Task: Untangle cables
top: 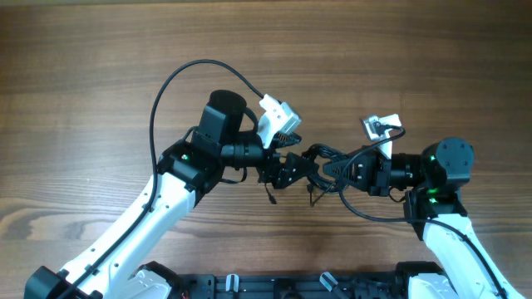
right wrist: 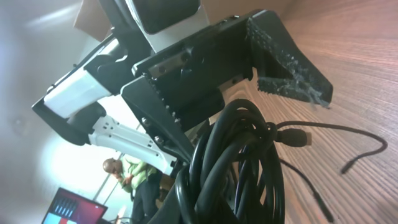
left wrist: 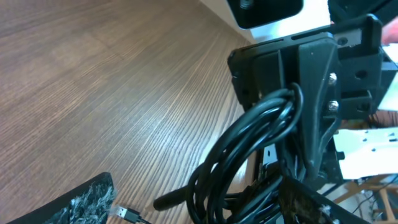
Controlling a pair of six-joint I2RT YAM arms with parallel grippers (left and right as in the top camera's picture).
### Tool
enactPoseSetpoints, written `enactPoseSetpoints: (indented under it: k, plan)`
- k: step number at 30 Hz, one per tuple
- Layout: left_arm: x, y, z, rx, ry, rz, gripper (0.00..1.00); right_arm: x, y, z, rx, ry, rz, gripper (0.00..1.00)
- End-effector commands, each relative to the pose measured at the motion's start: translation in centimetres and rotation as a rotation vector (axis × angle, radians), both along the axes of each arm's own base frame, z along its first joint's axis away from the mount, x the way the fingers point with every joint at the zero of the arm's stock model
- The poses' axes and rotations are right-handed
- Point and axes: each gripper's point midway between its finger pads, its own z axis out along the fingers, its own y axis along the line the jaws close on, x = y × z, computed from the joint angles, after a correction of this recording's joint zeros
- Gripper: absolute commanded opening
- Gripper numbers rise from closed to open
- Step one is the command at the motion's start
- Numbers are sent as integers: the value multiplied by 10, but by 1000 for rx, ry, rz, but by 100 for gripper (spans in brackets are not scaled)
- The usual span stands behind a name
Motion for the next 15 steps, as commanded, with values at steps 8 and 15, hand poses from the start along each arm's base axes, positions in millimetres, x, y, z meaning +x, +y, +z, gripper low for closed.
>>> enactPoseSetpoints:
  k: [8, 15]
  plan:
    - [-22, -12, -7, -37, 34, -139, 26, -4, 0, 3, -1, -14, 22, 4]
    - [-21, -15, -23, -11, 82, -144, 13, -3, 0, 3, 0, -8, 18, 4]
